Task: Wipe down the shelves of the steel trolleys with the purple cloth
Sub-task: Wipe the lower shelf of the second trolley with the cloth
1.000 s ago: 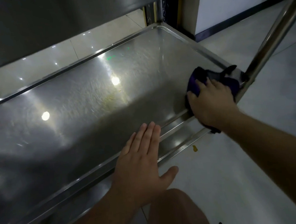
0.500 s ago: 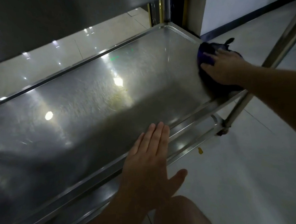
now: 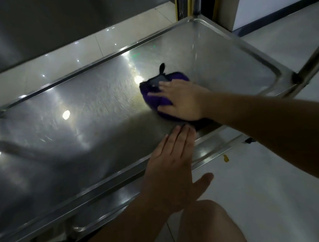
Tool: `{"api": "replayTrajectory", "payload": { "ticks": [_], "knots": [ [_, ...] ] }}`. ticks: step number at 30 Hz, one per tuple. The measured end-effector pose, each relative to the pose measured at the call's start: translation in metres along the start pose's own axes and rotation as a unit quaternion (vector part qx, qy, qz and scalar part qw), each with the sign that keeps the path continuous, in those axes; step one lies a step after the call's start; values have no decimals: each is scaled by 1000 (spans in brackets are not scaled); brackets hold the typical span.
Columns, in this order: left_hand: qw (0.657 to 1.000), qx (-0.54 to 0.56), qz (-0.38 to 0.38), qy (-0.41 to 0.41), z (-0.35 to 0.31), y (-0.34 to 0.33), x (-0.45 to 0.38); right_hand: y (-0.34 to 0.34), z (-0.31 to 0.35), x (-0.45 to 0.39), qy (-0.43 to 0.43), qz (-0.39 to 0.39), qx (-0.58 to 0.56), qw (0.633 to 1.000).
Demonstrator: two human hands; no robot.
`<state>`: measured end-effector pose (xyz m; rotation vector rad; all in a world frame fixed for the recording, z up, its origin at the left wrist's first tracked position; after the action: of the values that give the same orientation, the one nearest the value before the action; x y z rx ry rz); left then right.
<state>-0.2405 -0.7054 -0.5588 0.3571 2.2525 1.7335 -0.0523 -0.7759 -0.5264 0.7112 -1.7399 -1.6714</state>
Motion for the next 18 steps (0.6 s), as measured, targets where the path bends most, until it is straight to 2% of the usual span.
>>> {"api": "replayTrajectory", "payload": {
  "ticks": [2, 4, 6, 8, 10, 12, 15, 18],
  "knots": [
    [1000, -2, 2, -3, 0, 0, 2, -3, 1, 20, 19, 7, -10, 1000],
    [1000, -4, 6, -4, 2, -1, 1, -5, -25, 37, -22, -20, -30, 999],
    [1000, -4, 9, -5, 2, -3, 2, -8, -78, 52, -138, -35, -51, 989],
    [1000, -1, 3, -2, 2, -4, 2, -13, -140, 64, -261, -13, -15, 965],
    [1000, 11, -3, 3, 1, -4, 2, -17, -184, 65, -343, 11, 1, 939],
    [1000, 26, -9, 7, 1, -4, 0, -17, -195, 50, -385, 0, -27, 922],
    [1000, 26, -10, 4, 2, -5, -3, -8, -157, 3, -351, 0, -32, 936],
    [1000, 20, -4, 2, 2, -7, -2, 8, -77, -44, -231, -5, 4, 973]
  ]
}}
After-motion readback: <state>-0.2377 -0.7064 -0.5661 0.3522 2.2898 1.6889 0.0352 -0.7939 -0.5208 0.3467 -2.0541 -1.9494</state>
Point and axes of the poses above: each hand's wrist, its own x-axis away from the middle knuckle, its own y-axis out of the back of the hand, z = x × y, the point moved 4 cm from there along -x, towards the middle knuckle, and after that the axes turned 9 degrees about x, right-handed, at the moved point
